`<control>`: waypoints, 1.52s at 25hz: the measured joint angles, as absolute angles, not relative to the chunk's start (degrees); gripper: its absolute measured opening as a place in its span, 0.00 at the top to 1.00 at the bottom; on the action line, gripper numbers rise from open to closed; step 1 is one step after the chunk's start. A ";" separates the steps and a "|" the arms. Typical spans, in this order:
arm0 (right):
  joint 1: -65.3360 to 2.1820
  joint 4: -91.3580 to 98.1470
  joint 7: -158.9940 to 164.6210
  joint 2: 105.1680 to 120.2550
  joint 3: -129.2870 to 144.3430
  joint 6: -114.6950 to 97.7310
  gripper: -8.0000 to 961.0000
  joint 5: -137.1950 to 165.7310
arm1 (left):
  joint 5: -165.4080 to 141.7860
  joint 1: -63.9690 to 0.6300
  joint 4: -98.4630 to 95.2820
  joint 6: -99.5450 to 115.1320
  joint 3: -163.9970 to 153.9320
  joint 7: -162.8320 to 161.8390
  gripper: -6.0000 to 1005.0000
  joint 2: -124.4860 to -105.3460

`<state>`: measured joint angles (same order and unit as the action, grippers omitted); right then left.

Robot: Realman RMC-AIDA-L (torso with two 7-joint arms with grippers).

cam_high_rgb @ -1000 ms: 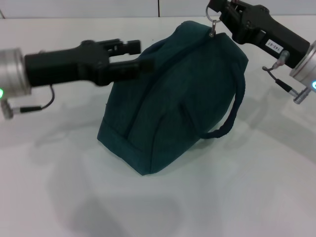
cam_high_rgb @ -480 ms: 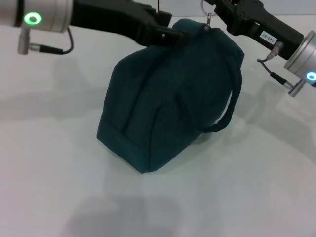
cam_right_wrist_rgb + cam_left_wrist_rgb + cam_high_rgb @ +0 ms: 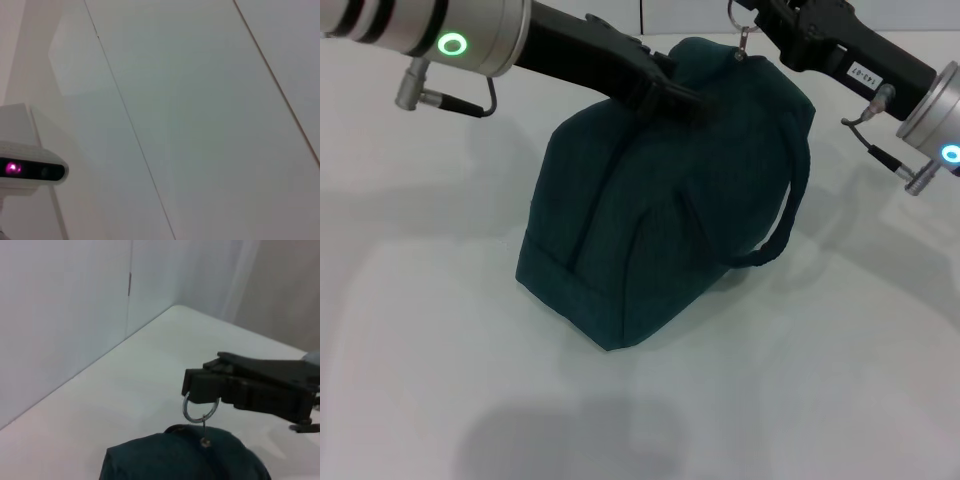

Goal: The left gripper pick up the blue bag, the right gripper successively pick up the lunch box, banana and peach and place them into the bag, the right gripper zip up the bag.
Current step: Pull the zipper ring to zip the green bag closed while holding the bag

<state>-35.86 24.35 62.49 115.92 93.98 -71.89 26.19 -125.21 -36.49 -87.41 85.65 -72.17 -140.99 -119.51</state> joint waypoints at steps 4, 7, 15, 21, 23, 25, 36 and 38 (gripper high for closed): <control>-35.86 24.34 62.49 115.92 94.04 -71.89 0.97 26.19 | -126.53 -36.23 -87.49 84.87 -73.28 -141.34 0.36 -119.59; -35.79 24.34 62.49 115.92 94.10 -71.98 0.97 26.26 | -126.45 -35.72 -87.17 83.94 -73.34 -141.58 0.37 -119.57; -35.76 23.92 62.49 115.93 94.28 -72.18 0.97 26.38 | -124.49 -33.27 -87.15 83.66 -75.21 -136.10 0.46 -119.58; -35.54 23.73 62.49 115.93 94.32 -72.28 0.97 26.30 | -122.11 -32.81 -87.24 83.64 -75.07 -133.19 0.80 -119.49; -35.46 23.73 62.49 115.93 94.30 -72.28 0.97 26.26 | -121.70 -32.61 -87.25 83.61 -75.06 -132.45 0.86 -119.50; -35.41 23.73 62.49 115.93 94.20 -72.28 0.97 26.25 | -121.66 -32.55 -87.25 83.61 -75.06 -132.05 0.88 -119.50; -35.15 19.62 66.40 115.64 93.70 -72.35 0.97 22.61 | -116.12 -31.44 -87.23 83.64 -74.19 -128.50 0.93 -119.49; -34.95 18.48 66.98 115.53 93.18 -72.34 0.97 21.95 | -113.94 -31.00 -87.13 83.85 -73.35 -127.29 0.93 -119.44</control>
